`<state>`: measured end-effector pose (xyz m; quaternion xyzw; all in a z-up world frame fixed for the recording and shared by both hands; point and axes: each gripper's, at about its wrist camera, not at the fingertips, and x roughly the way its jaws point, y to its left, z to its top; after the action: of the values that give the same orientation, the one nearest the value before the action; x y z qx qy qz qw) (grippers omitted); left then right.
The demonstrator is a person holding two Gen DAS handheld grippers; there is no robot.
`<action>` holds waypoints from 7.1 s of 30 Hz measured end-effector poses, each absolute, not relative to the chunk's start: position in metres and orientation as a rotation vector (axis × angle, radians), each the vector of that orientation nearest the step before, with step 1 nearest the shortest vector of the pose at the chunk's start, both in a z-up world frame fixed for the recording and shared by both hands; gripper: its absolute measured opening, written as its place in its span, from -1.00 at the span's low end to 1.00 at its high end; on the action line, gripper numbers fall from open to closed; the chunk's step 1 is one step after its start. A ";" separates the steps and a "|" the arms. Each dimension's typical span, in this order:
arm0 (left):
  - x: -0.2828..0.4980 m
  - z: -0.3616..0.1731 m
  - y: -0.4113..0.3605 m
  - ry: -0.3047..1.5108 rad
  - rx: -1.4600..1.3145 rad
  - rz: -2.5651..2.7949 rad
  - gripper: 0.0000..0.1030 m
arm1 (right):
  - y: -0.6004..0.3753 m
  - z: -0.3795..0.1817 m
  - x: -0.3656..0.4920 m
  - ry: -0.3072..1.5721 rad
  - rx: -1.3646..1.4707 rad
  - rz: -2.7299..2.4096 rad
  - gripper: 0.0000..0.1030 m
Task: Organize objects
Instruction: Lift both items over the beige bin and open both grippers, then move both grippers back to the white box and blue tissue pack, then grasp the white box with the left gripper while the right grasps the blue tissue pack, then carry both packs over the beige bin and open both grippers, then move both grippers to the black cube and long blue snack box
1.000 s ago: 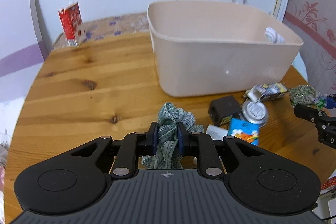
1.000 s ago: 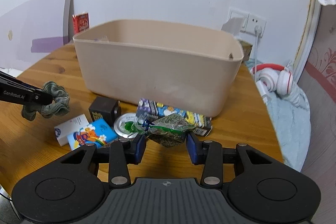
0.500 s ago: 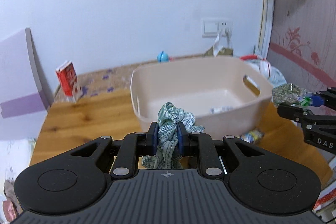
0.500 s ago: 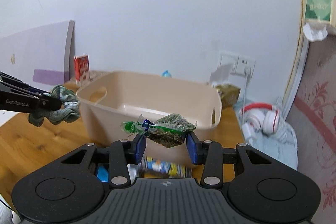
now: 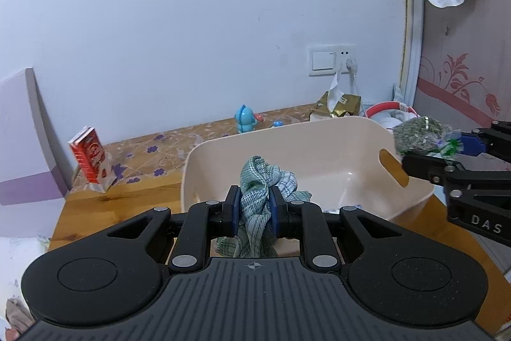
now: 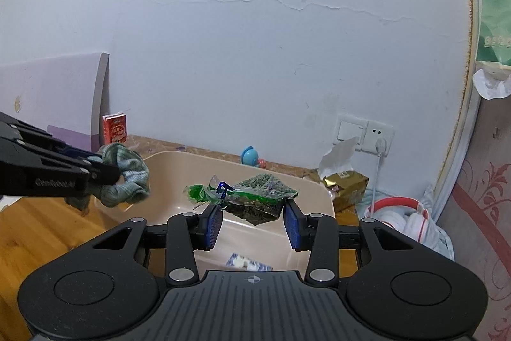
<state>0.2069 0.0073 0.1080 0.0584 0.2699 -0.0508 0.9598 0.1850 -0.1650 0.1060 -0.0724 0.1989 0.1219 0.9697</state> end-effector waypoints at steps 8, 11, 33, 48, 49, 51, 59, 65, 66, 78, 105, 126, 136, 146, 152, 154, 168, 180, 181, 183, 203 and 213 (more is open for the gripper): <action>0.247 0.087 -0.002 0.588 0.099 -0.093 -0.64 | -0.162 0.091 0.221 0.435 -0.163 0.242 -0.24; 0.262 0.075 -0.005 0.621 0.102 -0.083 -0.64 | -0.161 0.083 0.233 0.460 -0.173 0.243 -0.24; 0.249 0.081 -0.003 0.635 0.081 -0.036 0.39 | -0.163 0.075 0.234 0.507 -0.197 0.200 0.37; 0.196 0.086 0.014 0.640 0.083 -0.023 0.55 | -0.159 0.078 0.177 0.518 -0.220 0.206 0.79; 0.192 0.083 0.017 0.647 0.084 -0.024 0.55 | -0.158 0.075 0.175 0.526 -0.223 0.208 0.81; 0.185 0.077 0.023 0.661 0.089 -0.023 0.55 | -0.156 0.069 0.169 0.543 -0.231 0.213 0.84; 0.162 0.045 0.041 0.732 0.137 -0.019 0.55 | -0.143 0.044 0.148 0.615 -0.209 0.242 0.94; 0.148 0.021 0.046 0.785 0.166 -0.034 0.55 | -0.128 0.020 0.134 0.682 -0.188 0.272 0.98; 0.146 0.017 0.048 0.792 0.166 -0.035 0.55 | -0.125 0.016 0.132 0.693 -0.180 0.279 0.98; 0.145 -0.001 0.066 0.854 0.135 -0.002 0.55 | -0.087 -0.020 0.139 0.779 -0.198 0.233 1.00; 0.153 -0.029 0.045 0.957 0.140 -0.189 0.59 | -0.091 -0.028 0.119 0.853 -0.190 0.275 0.96; 0.161 -0.031 0.045 0.945 0.104 -0.196 0.57 | -0.092 -0.036 0.114 0.874 -0.158 0.287 0.94; 0.162 -0.025 0.039 0.919 0.133 -0.237 -0.38 | -0.083 -0.031 0.124 0.818 -0.117 0.292 -0.18; 0.143 -0.002 0.034 0.860 0.151 -0.256 -0.40 | -0.113 -0.014 0.111 0.778 -0.086 0.292 -0.19; 0.134 0.035 0.037 0.776 0.122 -0.258 -0.40 | -0.134 0.020 0.109 0.689 -0.078 0.272 -0.18; 0.136 0.047 0.033 0.745 0.114 -0.257 -0.40 | -0.140 0.031 0.112 0.656 -0.073 0.262 -0.18; 0.214 0.089 0.013 0.656 0.088 -0.162 -0.41 | -0.161 0.086 0.190 0.535 -0.107 0.227 -0.18; 0.277 0.057 -0.008 0.744 0.117 -0.124 -0.40 | -0.152 0.056 0.255 0.614 -0.182 0.205 -0.18; 0.279 0.053 -0.010 0.754 0.123 -0.121 -0.39 | -0.152 0.054 0.257 0.622 -0.181 0.205 -0.18; 0.280 0.049 -0.011 0.760 0.124 -0.116 -0.38 | -0.151 0.050 0.261 0.636 -0.177 0.206 -0.17; 0.209 0.082 0.006 0.682 0.113 -0.117 0.72 | -0.176 0.067 0.191 0.578 -0.176 0.167 0.87; 0.191 0.044 0.020 0.783 0.108 -0.095 0.72 | -0.153 0.020 0.203 0.739 -0.121 0.154 0.91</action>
<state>0.1910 0.0201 0.0442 0.0526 0.3814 -0.0463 0.9218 0.2025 -0.1534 0.0199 -0.0589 0.3607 0.0751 0.9278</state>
